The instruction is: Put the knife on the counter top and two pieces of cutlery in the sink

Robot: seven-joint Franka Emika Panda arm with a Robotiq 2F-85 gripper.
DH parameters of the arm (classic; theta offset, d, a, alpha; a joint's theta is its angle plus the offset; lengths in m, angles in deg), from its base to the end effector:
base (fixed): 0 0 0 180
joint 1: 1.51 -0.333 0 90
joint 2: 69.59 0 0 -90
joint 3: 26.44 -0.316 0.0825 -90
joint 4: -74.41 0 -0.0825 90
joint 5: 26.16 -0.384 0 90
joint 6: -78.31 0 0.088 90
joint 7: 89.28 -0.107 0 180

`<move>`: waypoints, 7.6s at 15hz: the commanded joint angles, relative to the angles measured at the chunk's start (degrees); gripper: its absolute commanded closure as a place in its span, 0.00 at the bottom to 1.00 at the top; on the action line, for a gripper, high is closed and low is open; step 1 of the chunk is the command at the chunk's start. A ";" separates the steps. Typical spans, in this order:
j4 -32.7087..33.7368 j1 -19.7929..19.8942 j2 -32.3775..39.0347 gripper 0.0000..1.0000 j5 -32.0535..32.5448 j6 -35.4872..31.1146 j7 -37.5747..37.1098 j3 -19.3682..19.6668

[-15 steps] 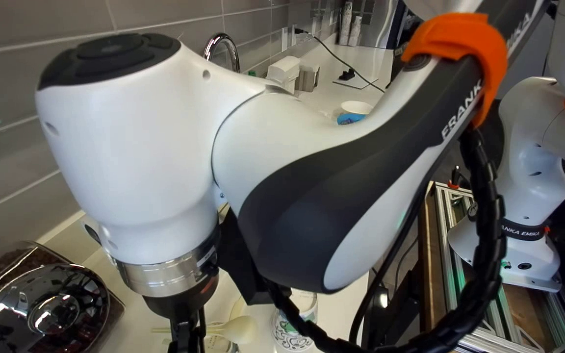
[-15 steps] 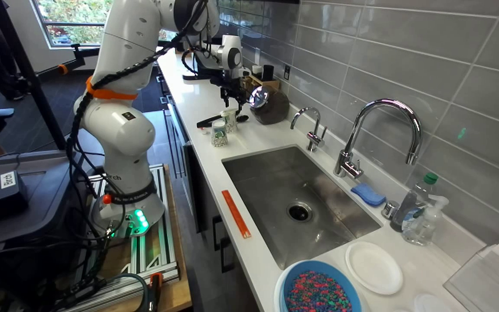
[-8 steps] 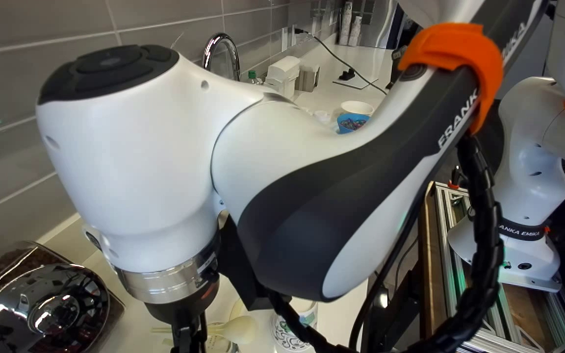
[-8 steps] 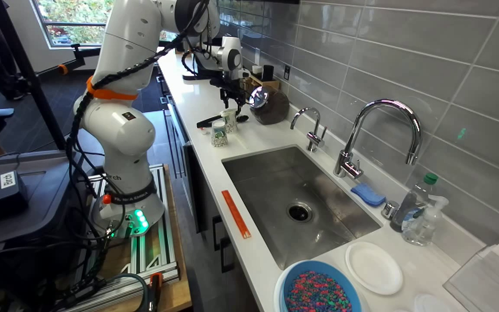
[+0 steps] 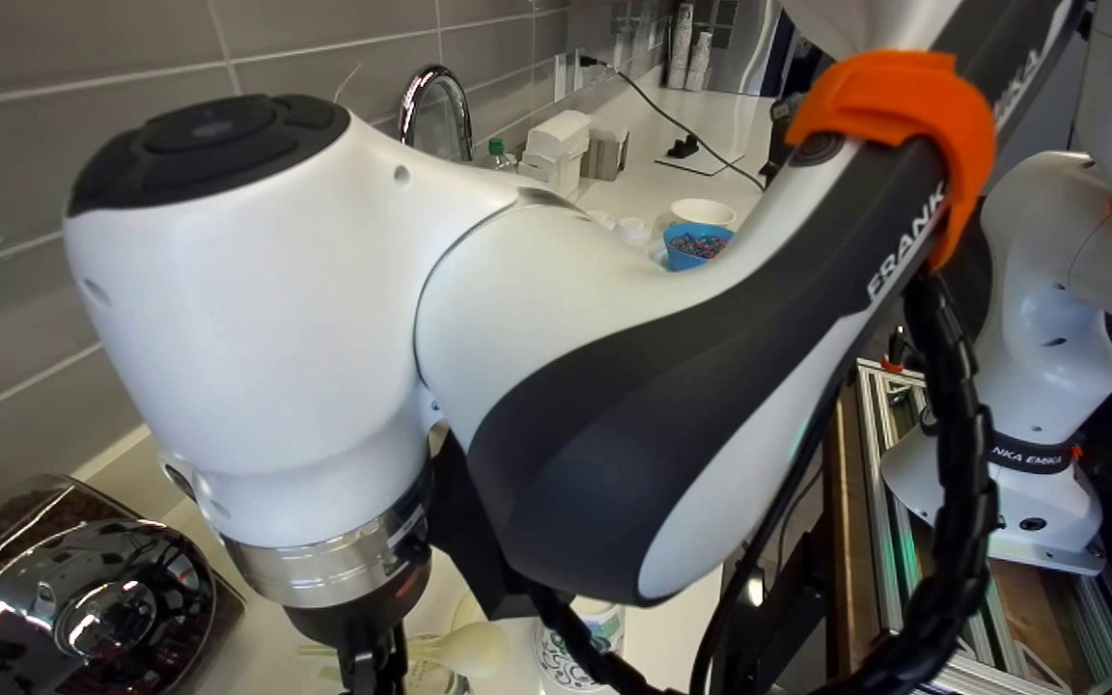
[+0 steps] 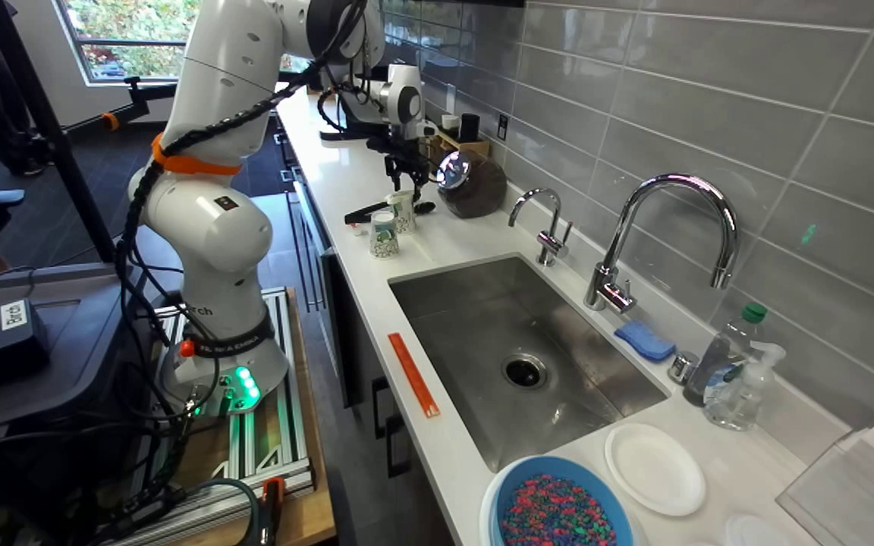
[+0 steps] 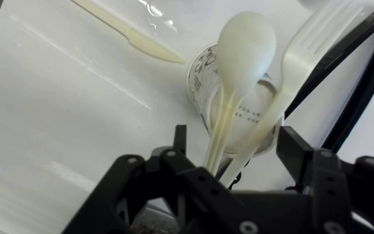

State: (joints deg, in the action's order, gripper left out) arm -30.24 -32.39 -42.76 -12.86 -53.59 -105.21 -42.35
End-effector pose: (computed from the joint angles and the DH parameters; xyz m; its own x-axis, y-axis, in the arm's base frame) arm 0.4569 0.4602 0.2891 0.7880 0.6142 0.0417 0.6128 -0.7891 0.0432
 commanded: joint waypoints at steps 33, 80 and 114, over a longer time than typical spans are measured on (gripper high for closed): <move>0.53 -1.13 -4.87 0.97 2.05 6.40 -2.25 1.90; -40.24 28.56 -11.00 0.97 32.78 -36.15 -31.83 12.21; -19.78 31.74 14.75 0.00 30.98 -37.42 -21.51 7.81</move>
State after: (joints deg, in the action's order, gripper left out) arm -47.30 -1.32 -24.04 18.16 -92.09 -127.01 -33.91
